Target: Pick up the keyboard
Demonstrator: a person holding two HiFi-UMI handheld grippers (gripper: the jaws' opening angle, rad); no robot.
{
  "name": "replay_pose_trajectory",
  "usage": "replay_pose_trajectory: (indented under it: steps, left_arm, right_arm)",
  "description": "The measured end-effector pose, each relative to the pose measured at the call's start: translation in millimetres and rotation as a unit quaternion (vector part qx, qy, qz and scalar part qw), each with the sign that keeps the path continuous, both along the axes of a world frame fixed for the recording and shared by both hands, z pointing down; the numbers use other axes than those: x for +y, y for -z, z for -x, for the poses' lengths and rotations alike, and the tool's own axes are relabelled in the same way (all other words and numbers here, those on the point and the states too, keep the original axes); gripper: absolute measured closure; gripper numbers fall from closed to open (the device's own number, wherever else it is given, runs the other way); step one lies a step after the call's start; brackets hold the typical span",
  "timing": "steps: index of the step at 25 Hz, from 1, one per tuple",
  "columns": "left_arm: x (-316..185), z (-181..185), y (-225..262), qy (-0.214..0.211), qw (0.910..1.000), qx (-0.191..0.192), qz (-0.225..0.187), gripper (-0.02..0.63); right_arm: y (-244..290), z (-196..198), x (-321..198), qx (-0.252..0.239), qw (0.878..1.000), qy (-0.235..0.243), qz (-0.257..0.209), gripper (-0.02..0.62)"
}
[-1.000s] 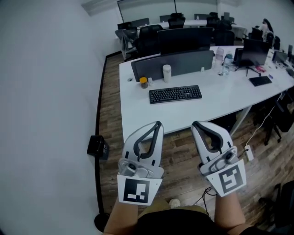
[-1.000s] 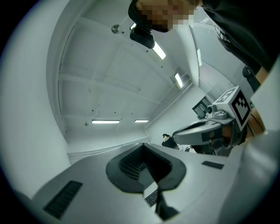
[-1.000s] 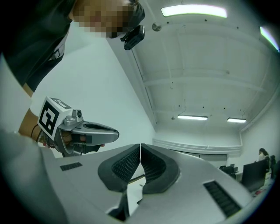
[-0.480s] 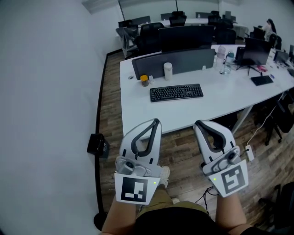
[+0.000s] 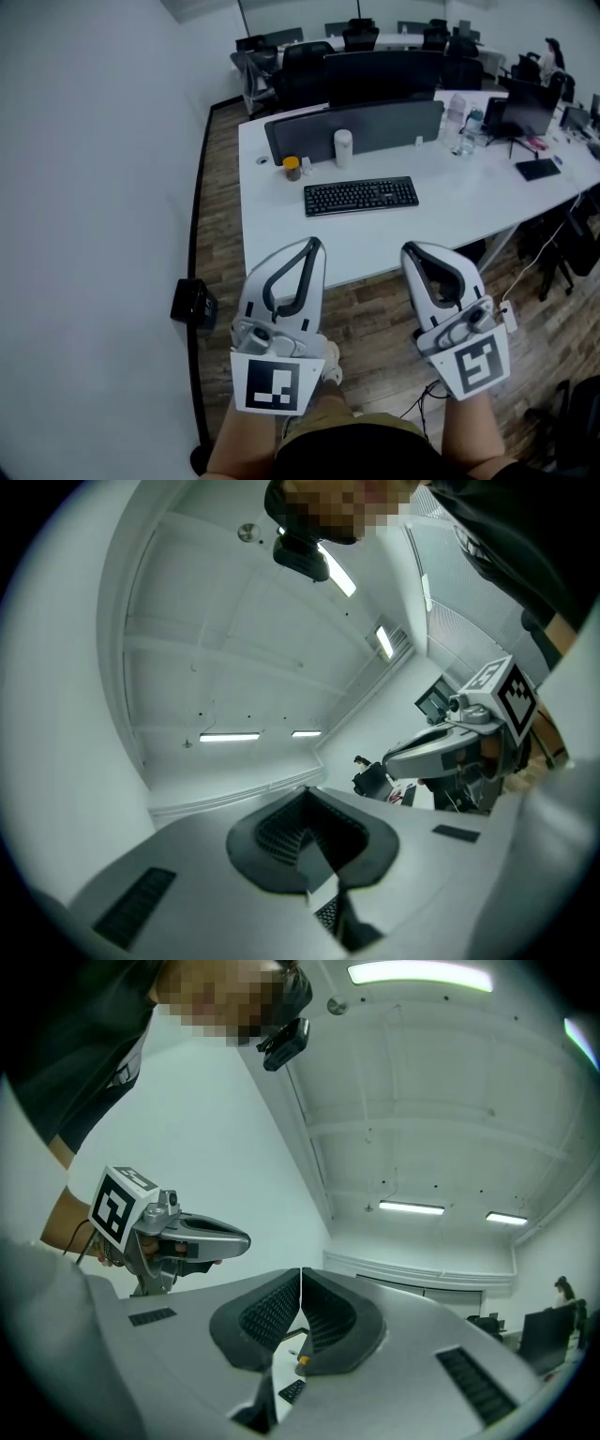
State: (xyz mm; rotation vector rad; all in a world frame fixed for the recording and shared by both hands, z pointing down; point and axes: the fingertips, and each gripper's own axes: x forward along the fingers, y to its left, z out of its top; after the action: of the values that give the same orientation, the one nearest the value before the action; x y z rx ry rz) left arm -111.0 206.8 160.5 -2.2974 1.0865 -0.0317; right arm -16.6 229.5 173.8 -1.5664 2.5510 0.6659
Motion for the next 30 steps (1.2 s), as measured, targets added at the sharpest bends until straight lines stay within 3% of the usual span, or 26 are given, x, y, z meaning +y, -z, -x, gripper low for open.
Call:
replay_pose_trajectory:
  steps: [14,26,30]
  left_arm:
    - [-117.9,-1.3,-14.2,-0.021,0.9993,0.009,0.031,0.597]
    - [-213.4,-15.0,-3.7,-0.052,0.9981,0.010,0.032,0.597]
    - [-249.7,-14.9,-2.8,-0.044,0.9986,0.009,0.029,0.597]
  right_arm:
    - [-6.2,-7.5,-110.6,0.008,0.999,-0.028,0.021,0.563]
    - [13.6,-13.3,-209.1,0.017,0.998,-0.059,0.014,0.563]
    - [17.0,-14.9,-245.9,0.025,0.997,-0.075,0.014,0.563]
